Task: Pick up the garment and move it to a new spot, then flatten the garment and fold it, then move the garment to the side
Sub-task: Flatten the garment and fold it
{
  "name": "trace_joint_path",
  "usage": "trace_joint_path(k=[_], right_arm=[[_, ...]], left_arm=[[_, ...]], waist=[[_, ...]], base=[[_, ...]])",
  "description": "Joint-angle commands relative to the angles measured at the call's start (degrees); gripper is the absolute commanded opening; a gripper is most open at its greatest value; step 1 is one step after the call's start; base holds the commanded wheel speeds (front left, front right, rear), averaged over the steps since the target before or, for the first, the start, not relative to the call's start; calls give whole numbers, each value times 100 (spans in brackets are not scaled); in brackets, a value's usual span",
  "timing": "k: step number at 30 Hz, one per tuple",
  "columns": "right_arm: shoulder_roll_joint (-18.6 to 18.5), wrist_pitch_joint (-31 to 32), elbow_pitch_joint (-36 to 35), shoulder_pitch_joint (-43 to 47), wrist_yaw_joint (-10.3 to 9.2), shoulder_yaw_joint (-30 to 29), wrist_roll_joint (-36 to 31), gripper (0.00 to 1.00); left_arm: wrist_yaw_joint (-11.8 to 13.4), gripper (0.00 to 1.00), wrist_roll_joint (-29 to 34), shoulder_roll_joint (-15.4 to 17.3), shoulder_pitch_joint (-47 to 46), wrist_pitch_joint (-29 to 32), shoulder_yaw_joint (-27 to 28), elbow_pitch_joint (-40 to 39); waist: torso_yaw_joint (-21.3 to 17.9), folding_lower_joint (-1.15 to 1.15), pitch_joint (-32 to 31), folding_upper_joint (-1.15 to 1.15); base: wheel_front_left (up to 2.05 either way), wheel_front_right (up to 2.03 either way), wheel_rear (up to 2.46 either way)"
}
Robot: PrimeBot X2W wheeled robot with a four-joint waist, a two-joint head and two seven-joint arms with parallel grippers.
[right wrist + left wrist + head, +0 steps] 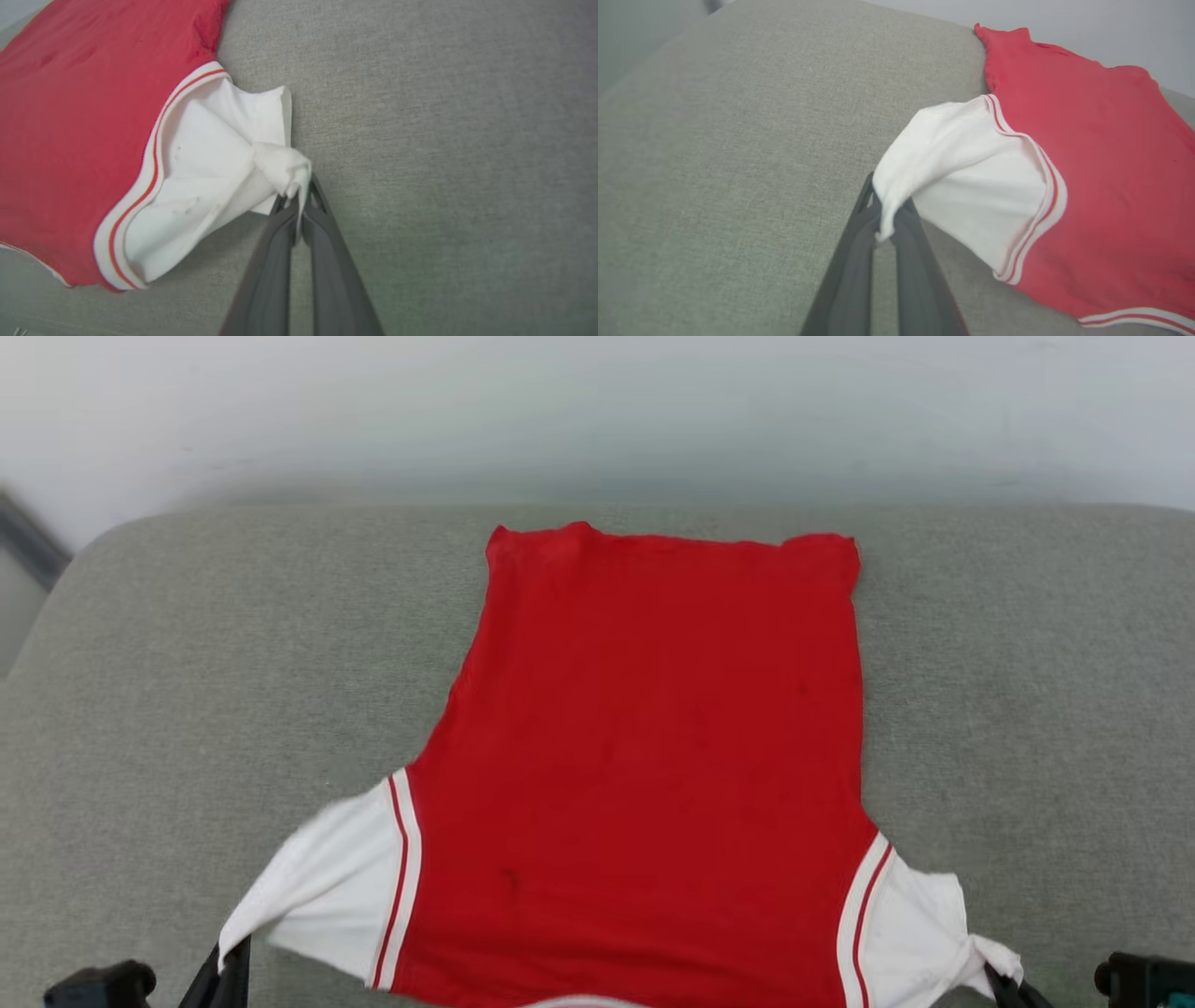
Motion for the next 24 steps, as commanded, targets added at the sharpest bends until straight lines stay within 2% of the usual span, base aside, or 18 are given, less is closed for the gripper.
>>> trace_joint_path(k=[1, 3, 4, 5, 6, 7, 14, 20, 24], right_arm=[[23, 6, -67, 45, -4, -28, -37, 0], [62, 106, -155, 141, -4, -32, -78, 0], [79, 161, -187, 155, -4, -20, -94, 4], [94, 196, -230, 142, -4, 11, -104, 32], [97, 232, -275, 101, -4, 42, -130, 71], [100, 240, -327, 42, -3, 81, -126, 100], [-3, -126, -583, -895, -3, 95, -126, 100], [-218, -262, 394, -2636, -3, -278, 68, 100], [-591, 116, 1273, -3746, -3, -425, 178, 100]], left_arm=[[47, 0, 21, 31, 59, -1, 34, -50], [111, 0, 48, 40, 163, 34, 11, -210], [132, 0, 63, 34, 179, 49, -23, -285], [138, 0, 89, 11, 164, 61, -60, -343], [141, 0, 104, -14, 122, 76, -110, -399], [143, 0, 137, -39, 54, 71, -148, -449], [107, 0, 301, -208, -319, -25, -385, -663], [-30, 0, 445, -432, -869, -233, -594, -831], [-190, 0, 542, -584, -1263, -371, -778, -791]], waist=[[27, 2, -16, 0], [43, 2, 4, 0], [51, 2, 8, 0], [62, 2, 18, 0], [77, 2, 35, 0], [96, 2, 53, 0], [237, 2, 354, 0], [610, 2, 833, 0], [974, 2, 1116, 0]], base=[[0, 0, 0], [0, 0, 0], [0, 0, 0], [0, 0, 0], [0, 0, 0], [0, 0, 0], [0, 0, 0], [0, 0, 0], [0, 0, 0]])
